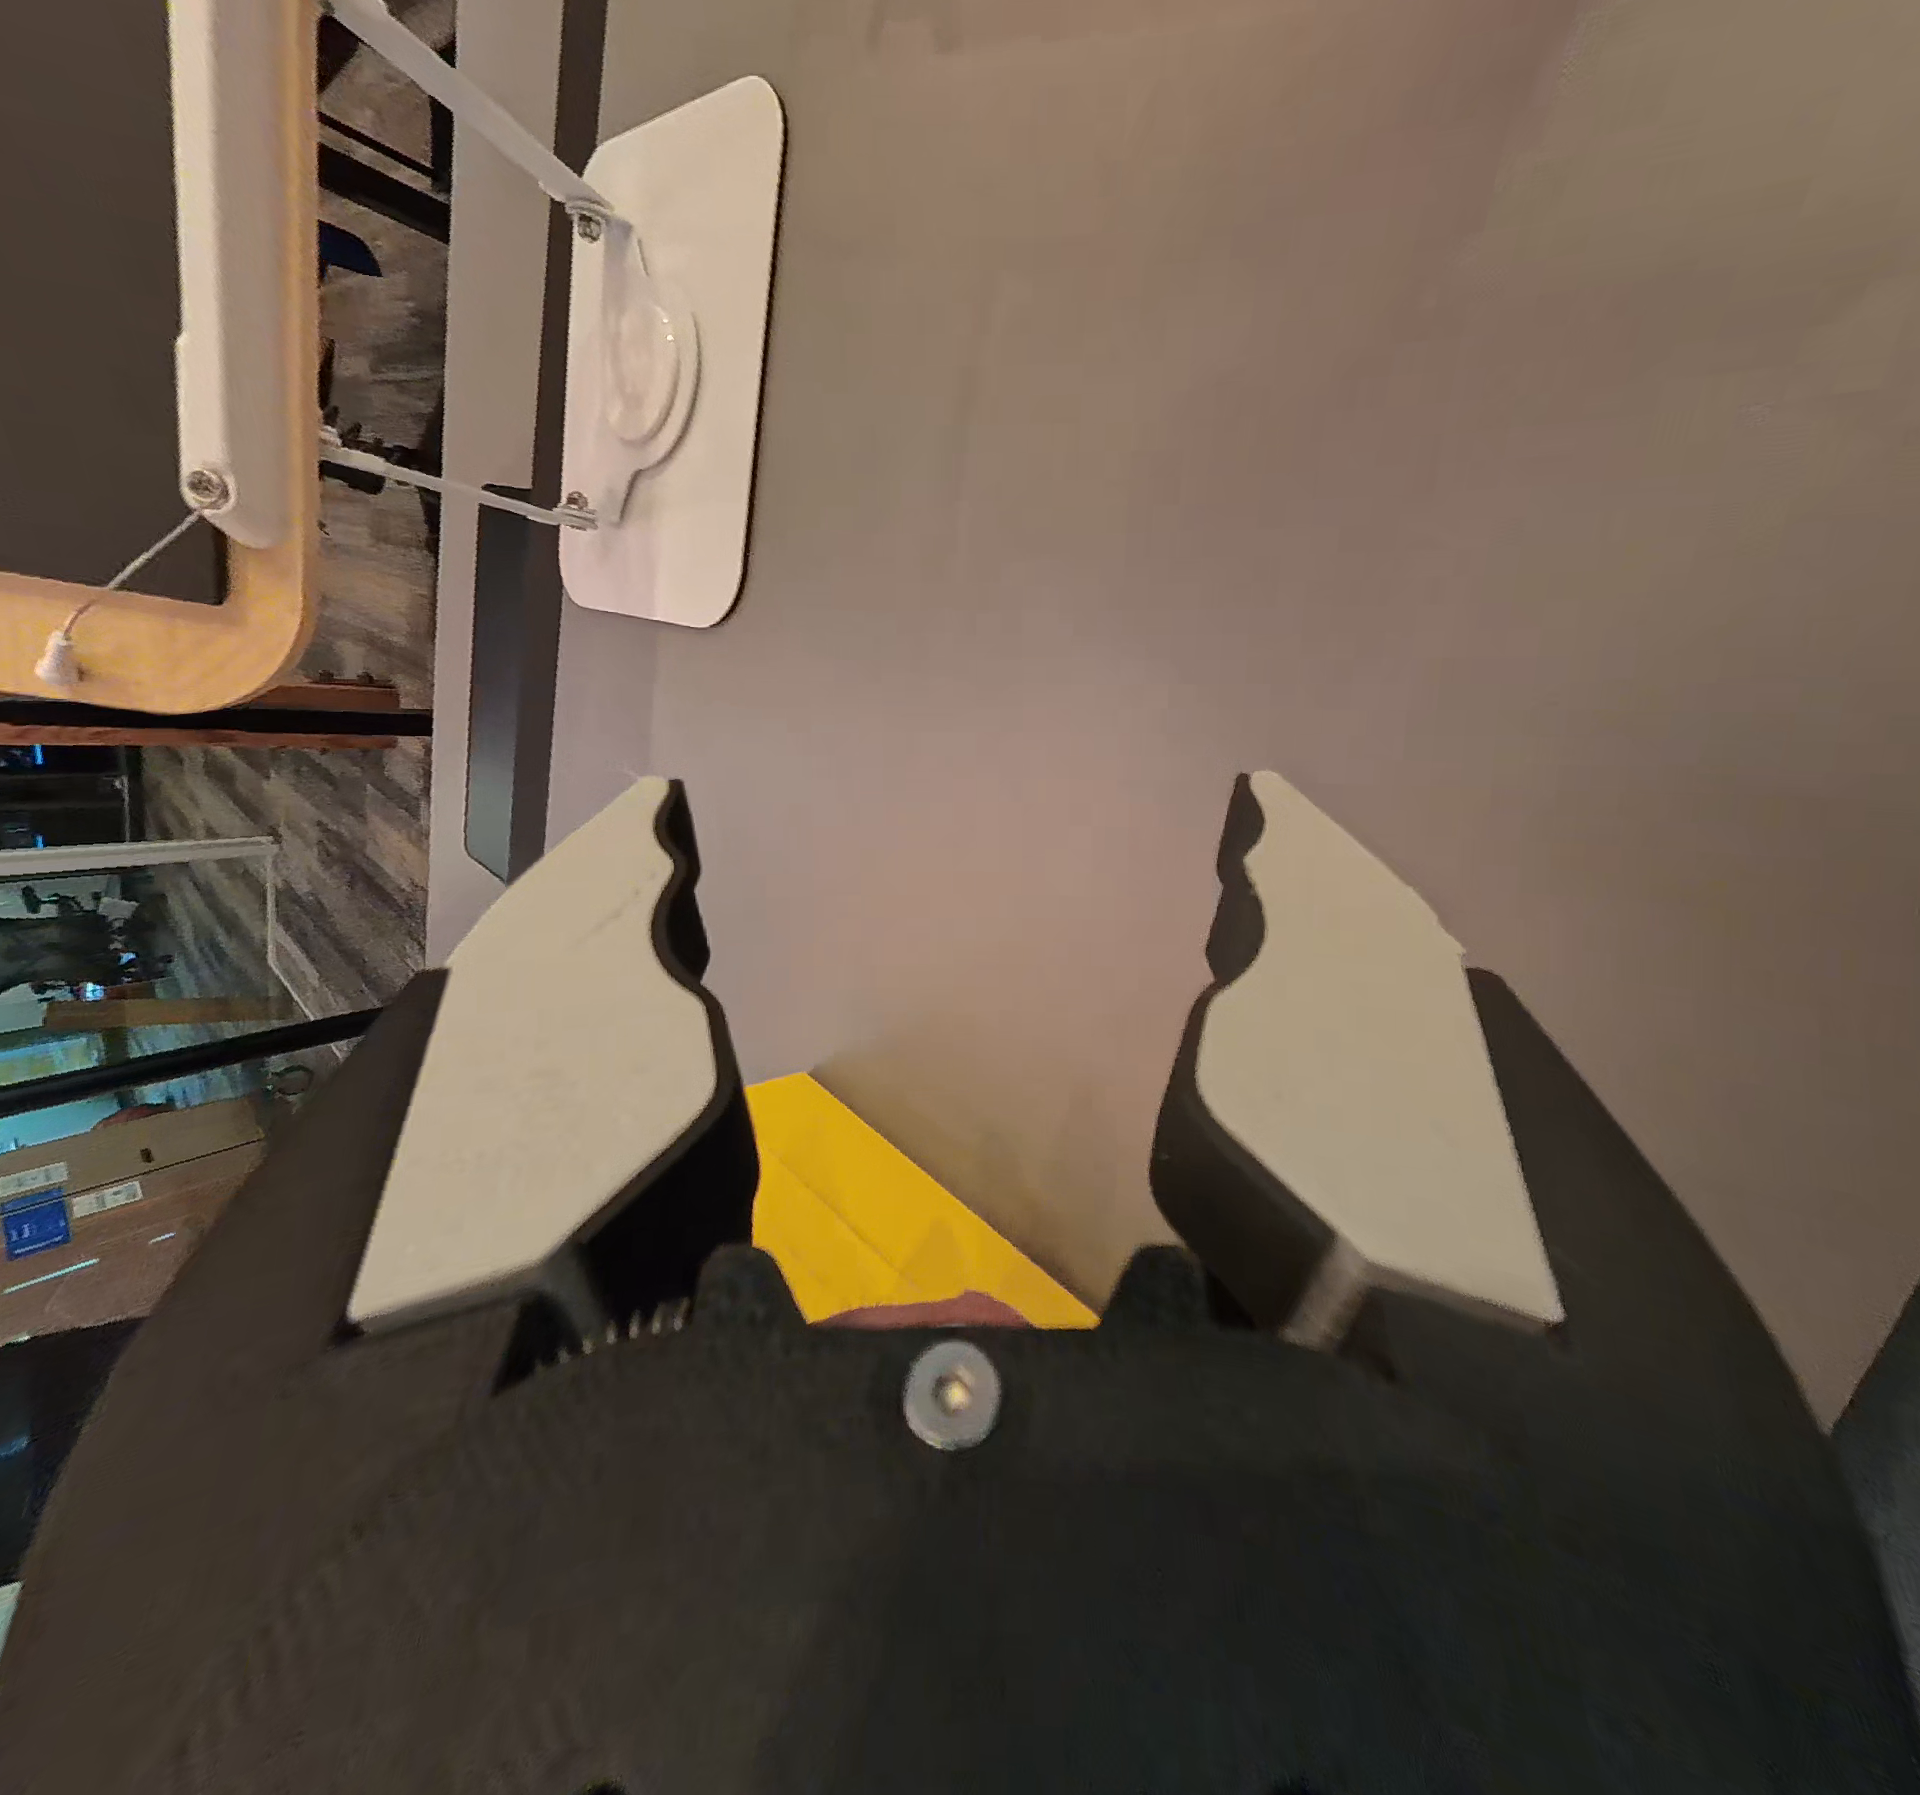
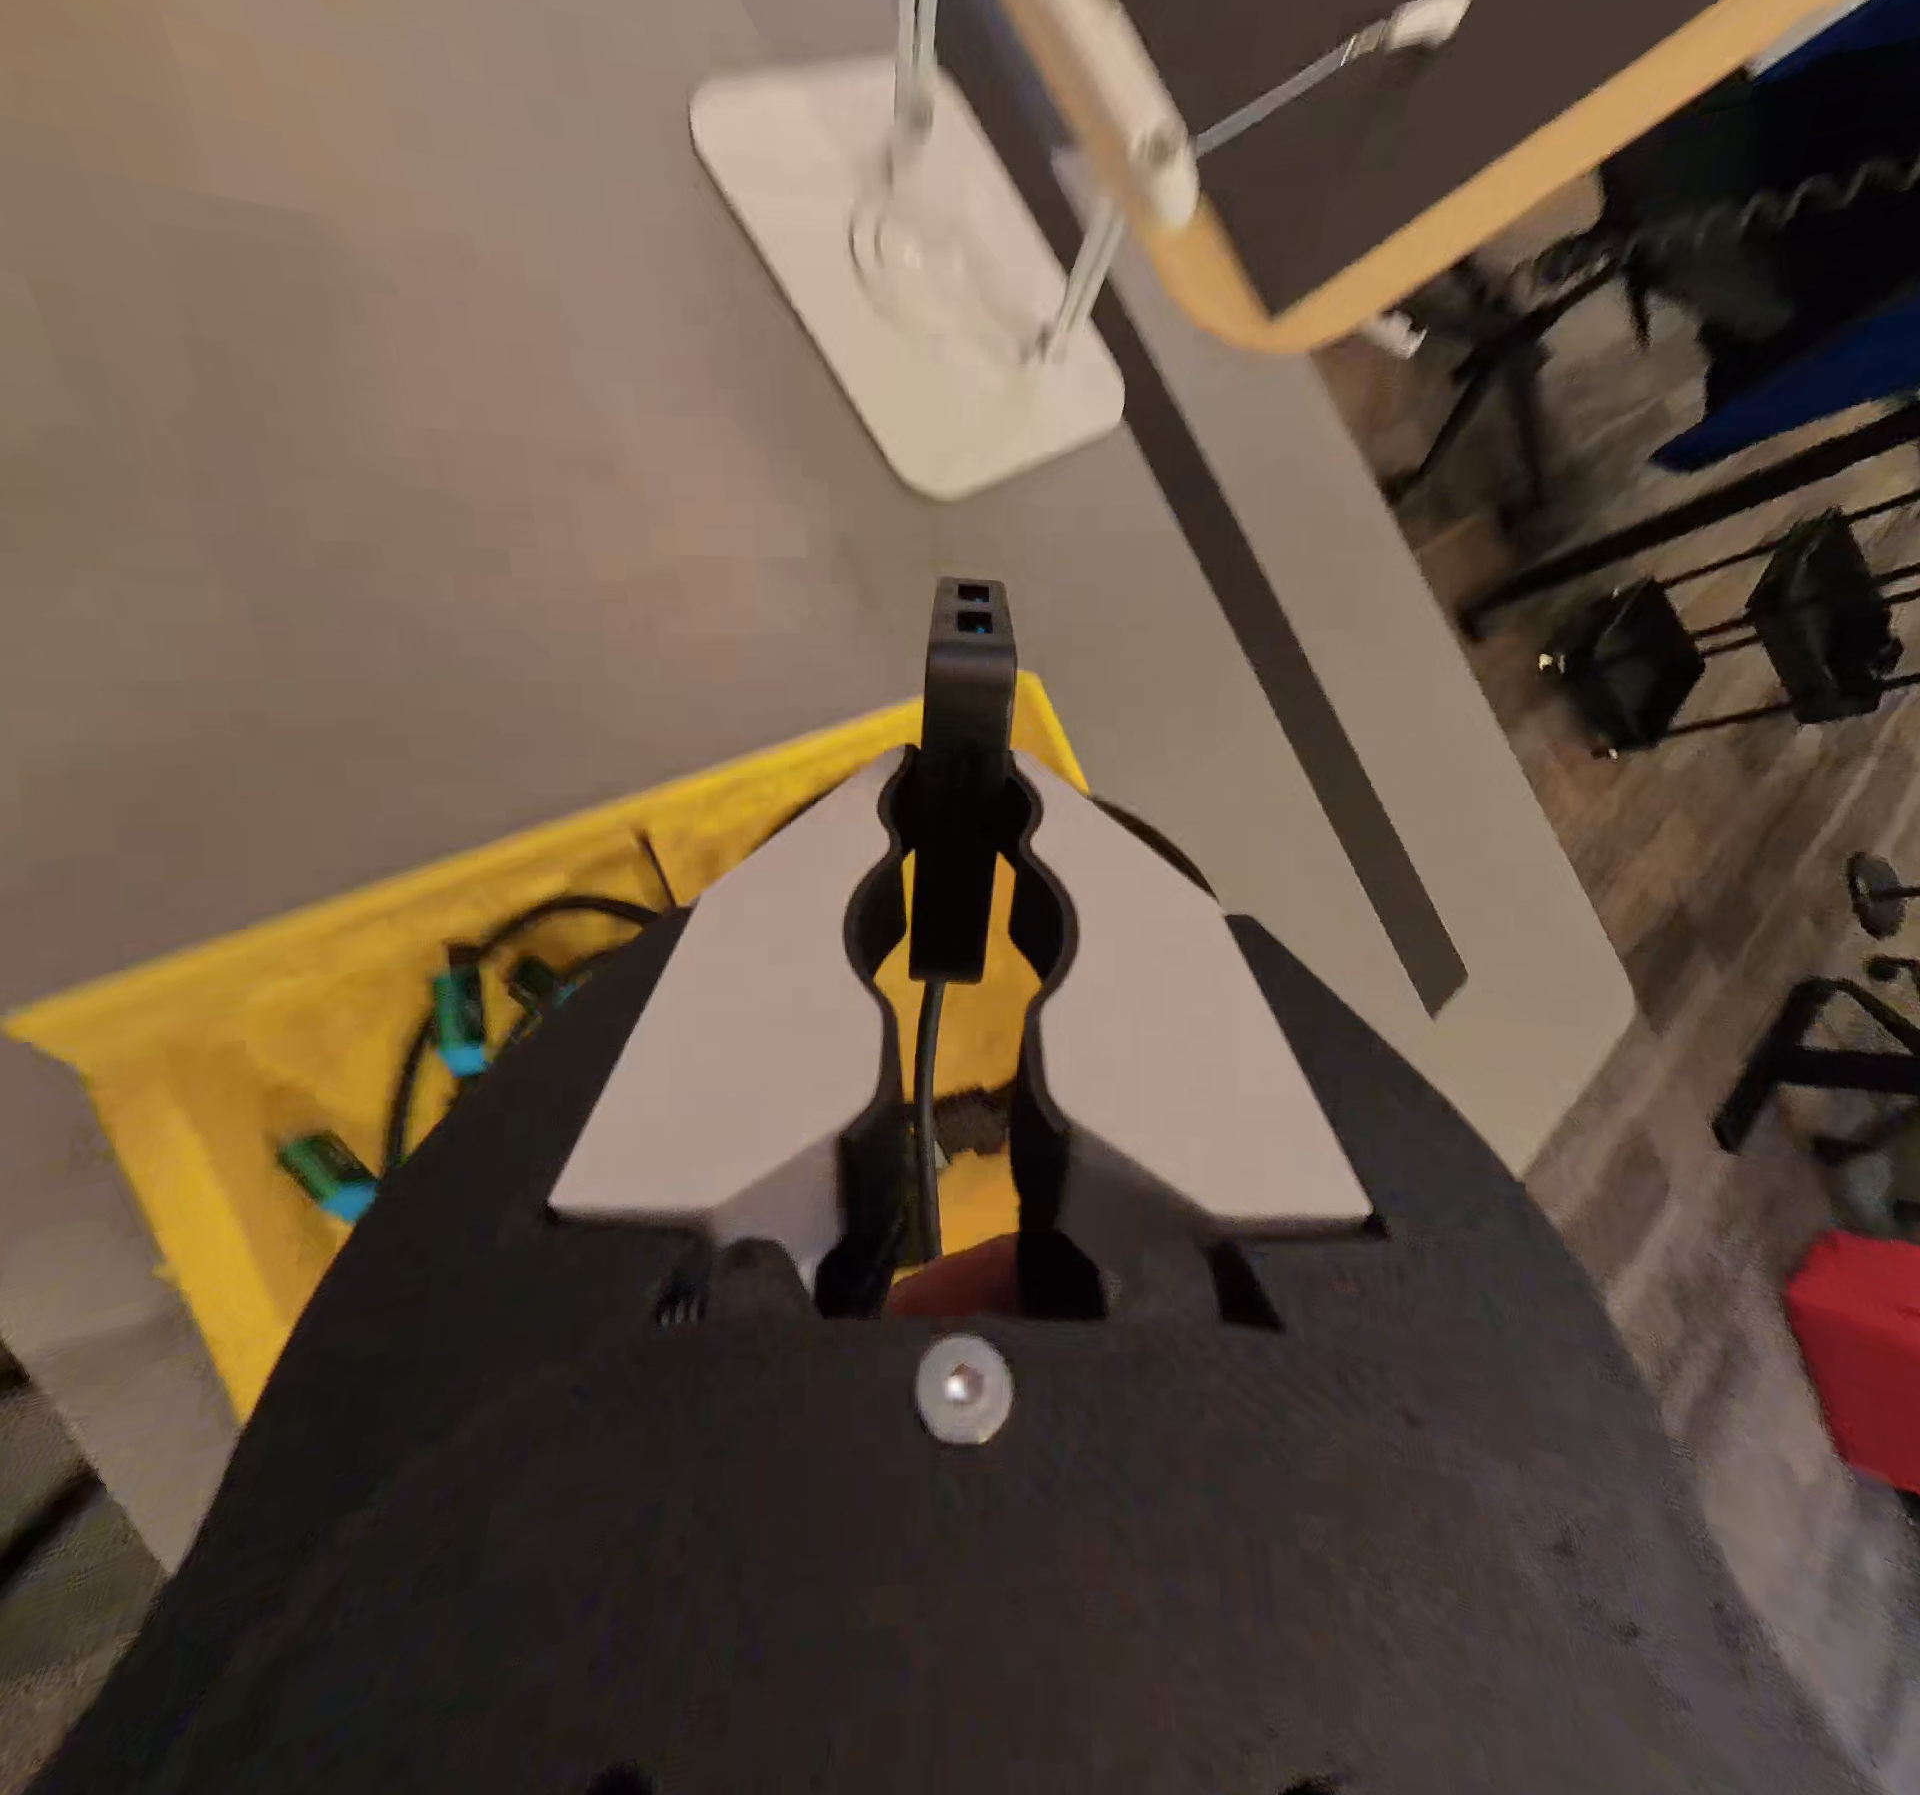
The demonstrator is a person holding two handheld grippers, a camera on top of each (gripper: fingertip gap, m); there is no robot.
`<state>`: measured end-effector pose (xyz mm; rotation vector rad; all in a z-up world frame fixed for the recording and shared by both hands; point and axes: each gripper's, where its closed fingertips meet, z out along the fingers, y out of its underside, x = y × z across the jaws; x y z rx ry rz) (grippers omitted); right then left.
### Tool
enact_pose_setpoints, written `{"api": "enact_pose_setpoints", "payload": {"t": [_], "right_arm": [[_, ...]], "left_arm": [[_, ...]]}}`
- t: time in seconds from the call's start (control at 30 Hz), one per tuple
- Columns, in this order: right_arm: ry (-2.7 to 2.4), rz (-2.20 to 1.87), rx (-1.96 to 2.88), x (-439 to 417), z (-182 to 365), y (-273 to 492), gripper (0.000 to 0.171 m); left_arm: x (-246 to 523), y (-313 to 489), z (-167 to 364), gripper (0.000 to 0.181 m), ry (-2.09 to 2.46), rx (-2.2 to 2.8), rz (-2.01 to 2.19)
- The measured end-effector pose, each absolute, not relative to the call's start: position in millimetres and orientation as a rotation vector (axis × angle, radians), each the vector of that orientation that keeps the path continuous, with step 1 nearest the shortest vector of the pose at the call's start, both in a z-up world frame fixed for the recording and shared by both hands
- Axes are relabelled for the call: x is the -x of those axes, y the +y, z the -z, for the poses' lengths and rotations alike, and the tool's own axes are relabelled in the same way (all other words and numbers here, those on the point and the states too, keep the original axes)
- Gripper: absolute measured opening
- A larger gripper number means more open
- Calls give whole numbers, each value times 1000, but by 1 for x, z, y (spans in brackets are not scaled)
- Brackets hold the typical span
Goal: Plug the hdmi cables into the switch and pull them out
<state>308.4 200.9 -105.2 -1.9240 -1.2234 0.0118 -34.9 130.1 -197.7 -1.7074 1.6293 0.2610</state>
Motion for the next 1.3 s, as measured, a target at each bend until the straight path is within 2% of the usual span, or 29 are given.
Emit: {"api": "enact_pose_setpoints", "payload": {"t": [0.27,0.47,0.5,0.57,0.6,0.77,0.93,1.13,1.3], "right_arm": [[-1585,60,2188,-331,206,213,11],[-1752,44,2271,-336,253,211,11],[-1757,50,2277,-336,258,213,16],[-1751,101,2282,-338,262,219,42],[-1739,143,2288,-341,261,223,48],[-1630,257,2255,-347,234,233,46],[-1416,413,2112,-344,176,242,43],[-1252,161,1759,-242,102,198,40],[-1231,-88,1577,-140,90,152,45]], "left_arm": [[40,132,211,95,1653,1748,-259],[44,133,222,96,1669,1782,-242],[44,133,224,96,1673,1785,-240],[45,133,227,96,1680,1793,-241],[45,133,228,96,1682,1796,-241],[47,135,230,97,1679,1813,-241],[48,138,227,97,1651,1819,-229],[48,140,229,96,1580,1862,-159],[46,144,248,99,1464,1975,-26]]}}
